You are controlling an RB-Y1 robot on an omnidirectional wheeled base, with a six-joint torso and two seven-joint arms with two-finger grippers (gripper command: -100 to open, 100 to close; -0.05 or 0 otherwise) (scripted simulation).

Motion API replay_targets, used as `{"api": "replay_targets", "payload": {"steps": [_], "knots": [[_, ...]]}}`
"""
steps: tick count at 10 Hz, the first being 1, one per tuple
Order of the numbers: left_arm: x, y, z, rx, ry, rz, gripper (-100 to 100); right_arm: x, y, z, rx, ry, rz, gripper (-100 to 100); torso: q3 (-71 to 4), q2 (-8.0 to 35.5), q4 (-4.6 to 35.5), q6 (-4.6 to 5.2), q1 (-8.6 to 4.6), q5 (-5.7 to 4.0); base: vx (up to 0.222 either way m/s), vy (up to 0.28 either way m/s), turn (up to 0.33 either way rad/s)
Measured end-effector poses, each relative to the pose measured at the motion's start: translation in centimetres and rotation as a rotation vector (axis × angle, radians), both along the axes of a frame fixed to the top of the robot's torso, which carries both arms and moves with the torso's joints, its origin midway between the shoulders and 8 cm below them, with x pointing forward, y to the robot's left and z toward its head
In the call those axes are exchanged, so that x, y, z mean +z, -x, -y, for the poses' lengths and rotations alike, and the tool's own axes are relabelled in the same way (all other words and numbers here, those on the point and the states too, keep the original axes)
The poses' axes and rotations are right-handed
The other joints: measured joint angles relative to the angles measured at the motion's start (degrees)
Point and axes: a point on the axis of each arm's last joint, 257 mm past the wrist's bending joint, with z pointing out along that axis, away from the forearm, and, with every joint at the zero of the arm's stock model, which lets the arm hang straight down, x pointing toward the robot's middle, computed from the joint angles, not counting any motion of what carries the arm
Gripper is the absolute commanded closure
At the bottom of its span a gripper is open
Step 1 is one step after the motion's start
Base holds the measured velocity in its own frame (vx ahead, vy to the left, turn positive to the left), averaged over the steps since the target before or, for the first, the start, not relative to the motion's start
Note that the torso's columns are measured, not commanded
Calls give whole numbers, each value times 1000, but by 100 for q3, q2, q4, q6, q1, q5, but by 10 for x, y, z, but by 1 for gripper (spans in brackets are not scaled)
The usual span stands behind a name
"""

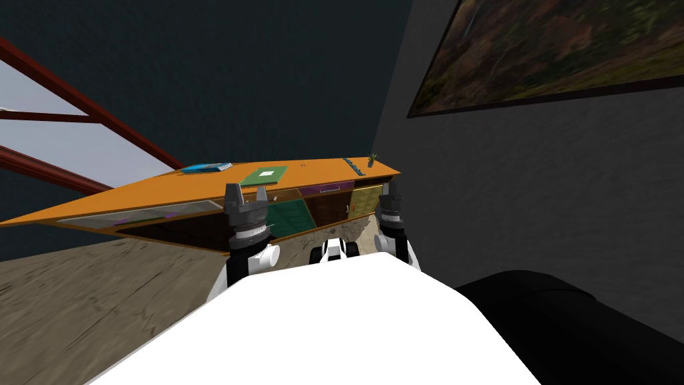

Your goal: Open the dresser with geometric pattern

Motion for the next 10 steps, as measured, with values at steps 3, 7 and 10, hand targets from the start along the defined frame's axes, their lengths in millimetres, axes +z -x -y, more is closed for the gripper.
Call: {"api": "replay_targets", "payload": {"steps": [3,7,10], "knots": [[-20,-11,0,-19,-20,-29,-100,0,0,0,0,0,0,0,3,8,4,0,11,3,55,-66,19],[-48,-24,-8,-31,-18,-59,-100,0,0,0,0,0,0,0,2,7,3,0,7,2,54,-73,23],[-73,-30,-13,-34,-6,-84,-100,0,0,0,0,0,0,0,2,7,4,0,11,2,64,-87,27]]}}
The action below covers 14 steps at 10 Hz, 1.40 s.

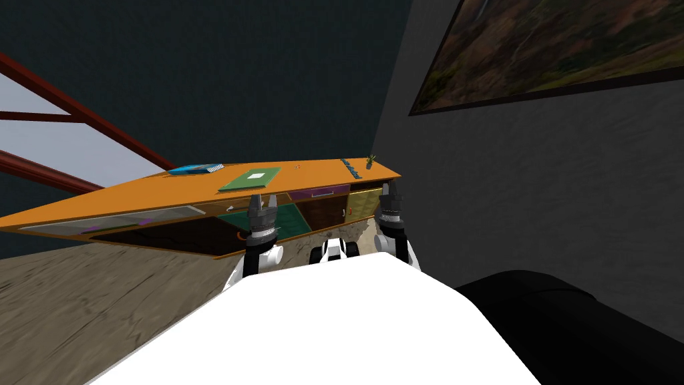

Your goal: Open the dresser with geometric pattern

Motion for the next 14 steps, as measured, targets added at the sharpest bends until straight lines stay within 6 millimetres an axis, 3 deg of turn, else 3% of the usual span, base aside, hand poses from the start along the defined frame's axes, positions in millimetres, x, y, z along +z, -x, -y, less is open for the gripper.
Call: {"api": "replay_targets", "payload": {"steps": [10,14], "knots": [[-62,-14,-15,5,52,-68,-100,0,0,0,0,0,0,0,4,7,2,0,4,1,39,-54,17],[-96,-20,-20,10,85,-102,-100,0,0,0,0,0,0,0,-7,-11,-3,0,-14,-4,62,-91,25]]}}
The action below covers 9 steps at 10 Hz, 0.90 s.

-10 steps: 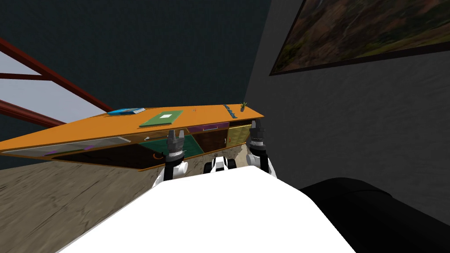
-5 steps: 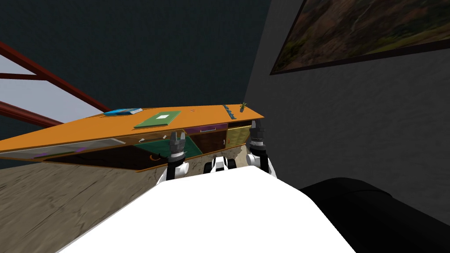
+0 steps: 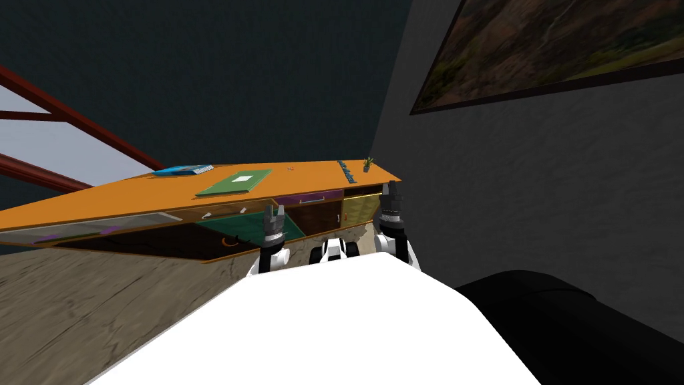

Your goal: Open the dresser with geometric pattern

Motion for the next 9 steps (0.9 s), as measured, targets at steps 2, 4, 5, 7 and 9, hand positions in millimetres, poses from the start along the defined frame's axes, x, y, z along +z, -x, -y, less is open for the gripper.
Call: {"api": "replay_targets", "payload": {"steps": [2,4,5,7,9], "knots": [[-16,-1,-3,4,12,-24,-100,0,0,0,0,0,0,0,12,20,5,-1,28,8,52,-58,21],[-28,-2,-4,7,25,-40,-100,0,0,0,0,0,0,0,10,18,4,0,18,5,34,-44,14],[-36,-3,-6,9,32,-50,-100,0,0,0,0,0,0,0,12,20,5,0,16,5,42,-67,27],[-48,-1,-7,12,45,-65,-100,0,0,0,0,0,0,0,7,12,3,0,9,2,33,-55,13],[-62,-1,-11,16,59,-84,-100,0,0,0,0,0,0,0,5,8,2,0,11,4,54,-74,23]]}}
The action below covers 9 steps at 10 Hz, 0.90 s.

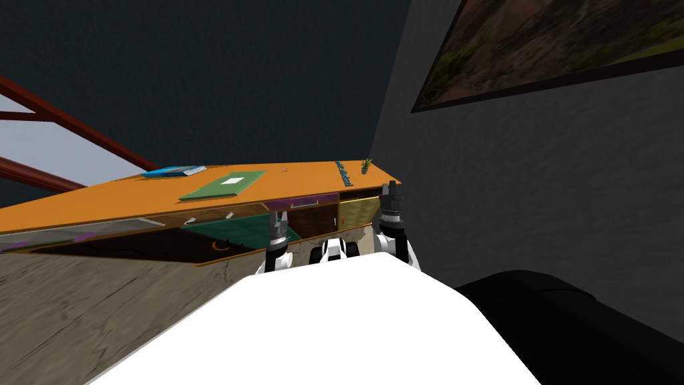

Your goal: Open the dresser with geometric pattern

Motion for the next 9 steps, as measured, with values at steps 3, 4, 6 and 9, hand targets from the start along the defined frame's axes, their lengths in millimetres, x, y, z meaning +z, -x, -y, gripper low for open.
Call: {"api": "replay_targets", "payload": {"steps": [3,4,6,9], "knots": [[-25,1,0,6,23,-32,-100,0,0,0,0,0,0,0,5,8,2,0,4,1,46,-70,21],[-31,2,-2,8,28,-40,-100,0,0,0,0,0,0,0,3,4,1,0,7,1,51,-59,17],[-43,2,-3,10,37,-57,-100,0,0,0,0,0,0,0,2,4,1,0,-4,-1,47,-82,23],[-46,-3,-8,17,38,-63,-100,0,0,0,0,0,0,0,15,26,7,2,15,4,-34,-24,-55]]}}
